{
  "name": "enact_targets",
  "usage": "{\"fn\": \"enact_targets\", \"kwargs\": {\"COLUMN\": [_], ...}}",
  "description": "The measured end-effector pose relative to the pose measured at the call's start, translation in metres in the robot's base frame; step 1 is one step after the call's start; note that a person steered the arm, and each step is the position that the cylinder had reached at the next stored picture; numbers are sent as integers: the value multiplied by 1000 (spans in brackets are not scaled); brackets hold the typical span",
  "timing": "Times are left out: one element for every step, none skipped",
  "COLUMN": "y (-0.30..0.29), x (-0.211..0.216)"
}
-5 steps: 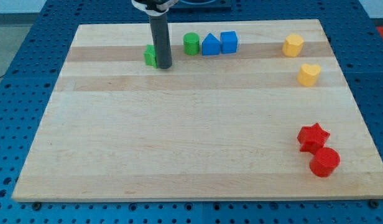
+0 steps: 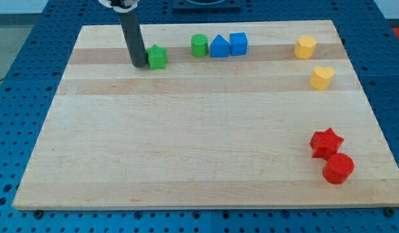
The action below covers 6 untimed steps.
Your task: Place the green star to the left of the green circle
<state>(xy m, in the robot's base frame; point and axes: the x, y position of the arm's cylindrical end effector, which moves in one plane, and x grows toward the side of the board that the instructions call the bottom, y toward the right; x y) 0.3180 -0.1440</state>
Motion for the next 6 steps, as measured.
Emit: {"fn": "enact_targets", "kwargs": {"y": [-4, -14, 0, 7, 9, 15], "x": [-5, 9, 11, 23, 27, 13]}}
